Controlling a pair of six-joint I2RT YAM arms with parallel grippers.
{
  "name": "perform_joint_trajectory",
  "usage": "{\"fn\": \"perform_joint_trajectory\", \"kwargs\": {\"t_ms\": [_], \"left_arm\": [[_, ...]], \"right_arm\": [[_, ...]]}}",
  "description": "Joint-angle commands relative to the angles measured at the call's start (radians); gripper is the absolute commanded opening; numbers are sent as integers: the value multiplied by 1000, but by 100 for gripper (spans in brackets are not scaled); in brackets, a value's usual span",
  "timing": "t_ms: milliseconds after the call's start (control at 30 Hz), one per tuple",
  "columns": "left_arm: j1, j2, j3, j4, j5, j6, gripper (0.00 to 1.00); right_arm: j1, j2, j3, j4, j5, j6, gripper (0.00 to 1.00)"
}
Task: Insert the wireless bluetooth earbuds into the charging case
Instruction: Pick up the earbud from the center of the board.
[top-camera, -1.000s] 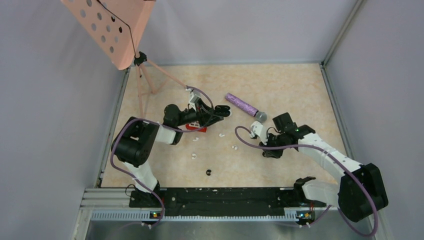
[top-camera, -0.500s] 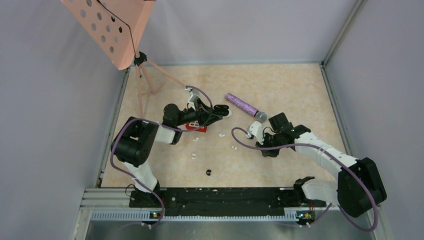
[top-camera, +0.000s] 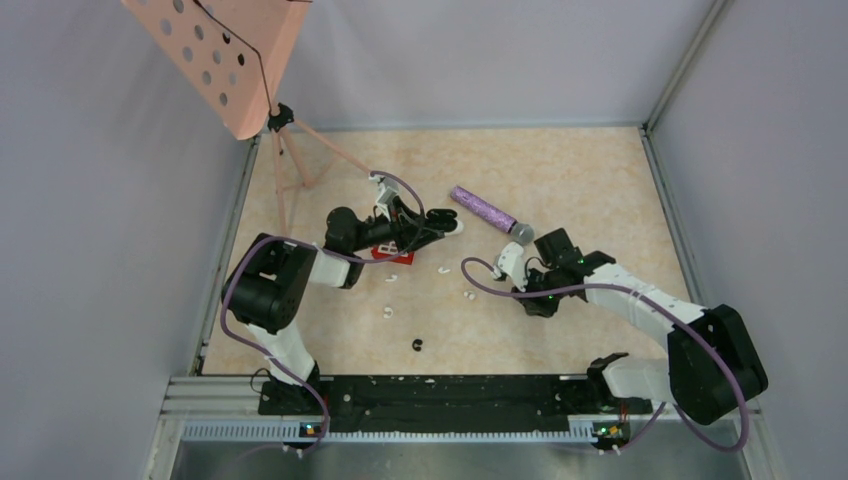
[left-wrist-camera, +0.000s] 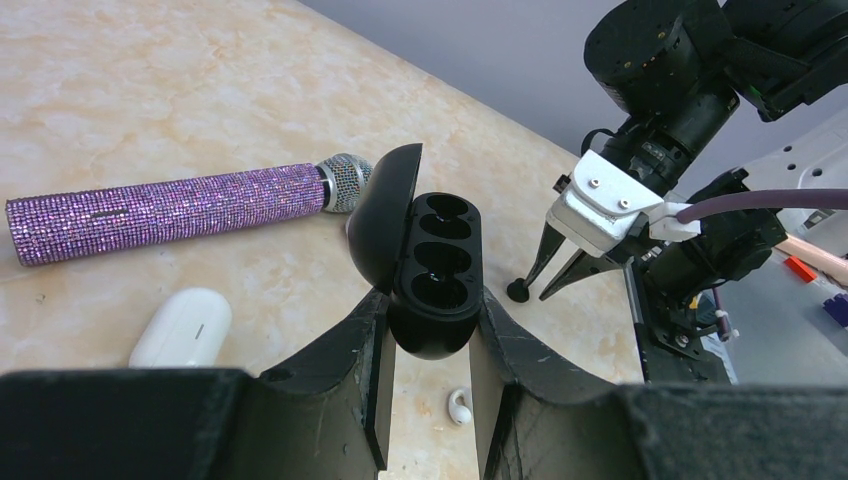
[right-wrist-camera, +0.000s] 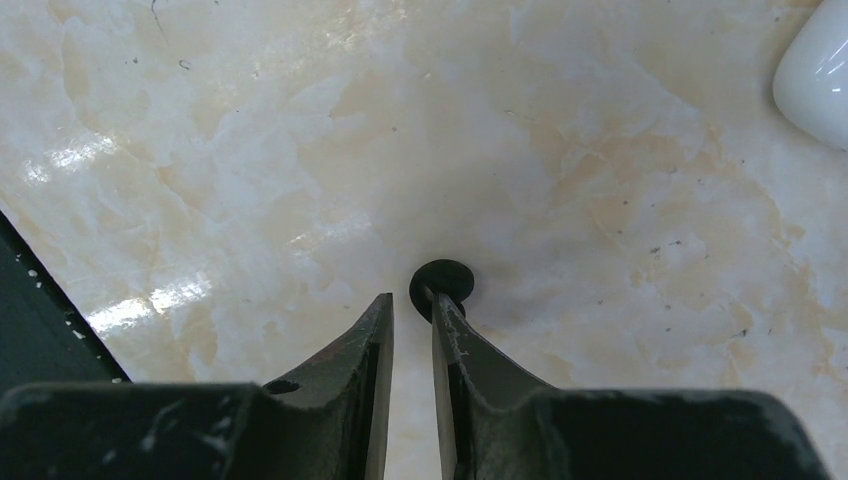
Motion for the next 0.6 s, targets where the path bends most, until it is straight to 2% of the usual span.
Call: {"fn": "perform_joint_trajectory", "kwargs": {"t_ms": [0,233,567], "left_arm": [[6,-36,7,26,-11,-7,0],[5,-28,11,25,-10,-12,0],[6,-22,13,22,-8,-18,0]], "right_arm": [[16,5,3,32,9,9,23],[17,6,1,38,24,9,31],[20,4,-6,85,76,23,30]]}}
